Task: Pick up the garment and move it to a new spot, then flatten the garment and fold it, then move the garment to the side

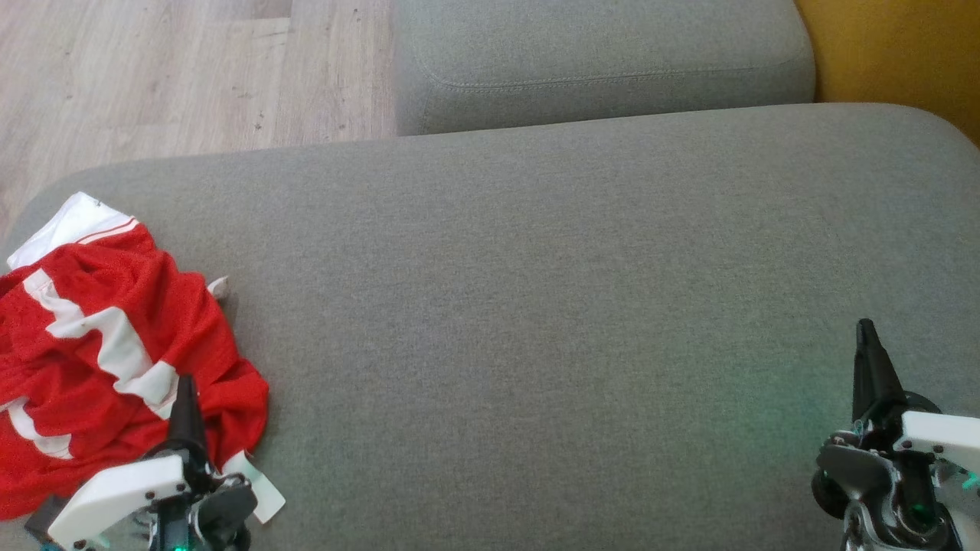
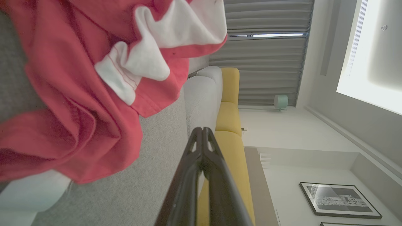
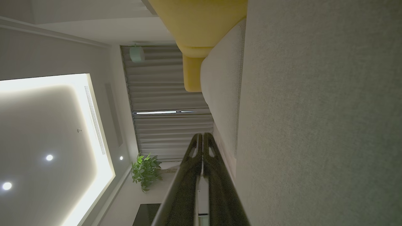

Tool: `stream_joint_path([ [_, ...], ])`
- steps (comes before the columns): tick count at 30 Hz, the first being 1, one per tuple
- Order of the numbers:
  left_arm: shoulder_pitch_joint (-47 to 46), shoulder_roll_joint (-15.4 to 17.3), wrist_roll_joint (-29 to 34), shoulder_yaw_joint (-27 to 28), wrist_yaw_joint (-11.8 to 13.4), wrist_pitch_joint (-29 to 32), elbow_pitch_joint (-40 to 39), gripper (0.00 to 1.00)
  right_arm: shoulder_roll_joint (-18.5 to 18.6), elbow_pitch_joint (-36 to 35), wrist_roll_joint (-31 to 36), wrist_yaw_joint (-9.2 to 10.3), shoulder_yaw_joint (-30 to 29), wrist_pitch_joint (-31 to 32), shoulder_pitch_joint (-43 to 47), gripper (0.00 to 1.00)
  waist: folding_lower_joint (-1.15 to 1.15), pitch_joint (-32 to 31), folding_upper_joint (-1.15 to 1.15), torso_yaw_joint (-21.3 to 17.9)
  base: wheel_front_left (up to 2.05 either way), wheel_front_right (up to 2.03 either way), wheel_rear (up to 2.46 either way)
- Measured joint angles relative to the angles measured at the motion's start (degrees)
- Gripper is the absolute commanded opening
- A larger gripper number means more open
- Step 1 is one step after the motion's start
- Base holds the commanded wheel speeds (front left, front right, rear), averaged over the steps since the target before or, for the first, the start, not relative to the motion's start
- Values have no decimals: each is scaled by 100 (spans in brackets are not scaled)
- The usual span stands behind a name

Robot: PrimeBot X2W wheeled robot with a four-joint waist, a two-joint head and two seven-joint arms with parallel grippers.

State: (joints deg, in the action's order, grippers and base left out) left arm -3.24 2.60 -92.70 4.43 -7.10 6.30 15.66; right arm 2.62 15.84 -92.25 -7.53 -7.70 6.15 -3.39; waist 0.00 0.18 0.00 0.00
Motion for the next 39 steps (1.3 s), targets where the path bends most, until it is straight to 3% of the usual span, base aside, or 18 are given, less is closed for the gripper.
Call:
stream_joint_path([
  [14, 0, 0, 0, 0, 0, 0, 0, 0, 0, 0, 0, 0, 0, 0, 0, 0, 0, 0, 0, 0, 0, 0, 0],
  [15, 0, 0, 0, -1, 0, 0, 3, 100, 0, 1, 0, 0, 0, 0, 1, 100, 0, 0, 0, 0, 0, 0, 0],
  [20, 272, -18, -2, -64, 5, -8, 400, 100, -22, 412, 0, 0, 15, -5, 273, 100, 0, 0, 0, 0, 0, 0, 0],
  [29, 408, -25, 207, -122, 5, -142, 378, 100, -30, 401, 170, 0, 185, -119, 398, 100, 0, -88, 0, -2, 0, 0, 0],
  [39, 455, -25, 902, -192, 12, -294, 149, 100, -30, 296, 1045, 0, 229, -299, 401, 100, 0, -173, 0, -26, 0, 0, 0],
])
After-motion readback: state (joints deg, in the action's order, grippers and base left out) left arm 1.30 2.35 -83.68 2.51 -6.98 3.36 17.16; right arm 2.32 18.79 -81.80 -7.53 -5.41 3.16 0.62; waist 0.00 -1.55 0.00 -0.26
